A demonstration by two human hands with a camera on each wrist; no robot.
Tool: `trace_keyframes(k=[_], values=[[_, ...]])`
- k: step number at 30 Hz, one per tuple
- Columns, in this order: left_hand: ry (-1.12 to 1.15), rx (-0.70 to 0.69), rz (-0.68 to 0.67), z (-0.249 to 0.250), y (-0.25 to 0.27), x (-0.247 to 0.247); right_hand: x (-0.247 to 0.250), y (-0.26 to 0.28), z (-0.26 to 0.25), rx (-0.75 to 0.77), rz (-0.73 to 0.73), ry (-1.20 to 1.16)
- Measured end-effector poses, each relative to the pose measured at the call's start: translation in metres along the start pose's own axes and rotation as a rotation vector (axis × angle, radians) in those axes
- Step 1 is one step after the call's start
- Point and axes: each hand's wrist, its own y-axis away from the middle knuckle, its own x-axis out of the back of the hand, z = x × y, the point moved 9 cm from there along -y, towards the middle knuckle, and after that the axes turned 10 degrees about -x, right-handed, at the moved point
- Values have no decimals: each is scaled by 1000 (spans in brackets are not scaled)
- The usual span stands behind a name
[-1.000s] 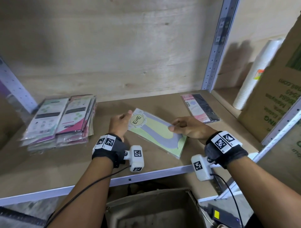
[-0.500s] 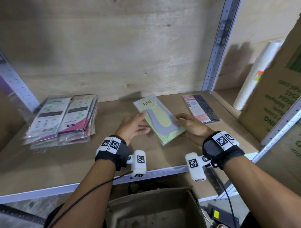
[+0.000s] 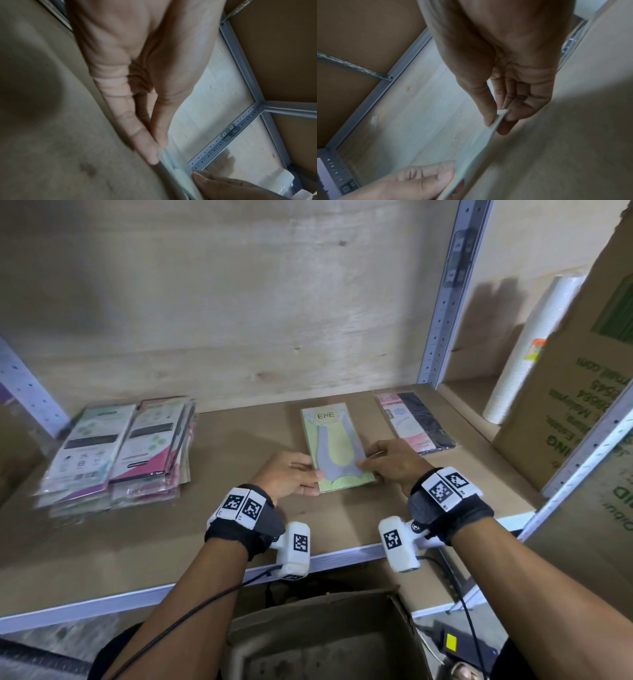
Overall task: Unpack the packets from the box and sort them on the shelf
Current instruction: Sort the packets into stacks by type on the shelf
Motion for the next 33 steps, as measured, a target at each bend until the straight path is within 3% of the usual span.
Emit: trace_keyframes(k=[6, 10, 17, 33], values=[[-26, 11, 81, 1, -3, 3, 25, -1, -3, 28, 168, 191], [-81, 23, 93, 2, -5, 2, 25, 3, 0, 21, 162, 292], [-55, -25, 112, 9, -7, -11, 22, -1, 1, -2, 99, 203], [88, -63, 123, 21, -43, -22, 31, -24, -9, 38, 131, 143]])
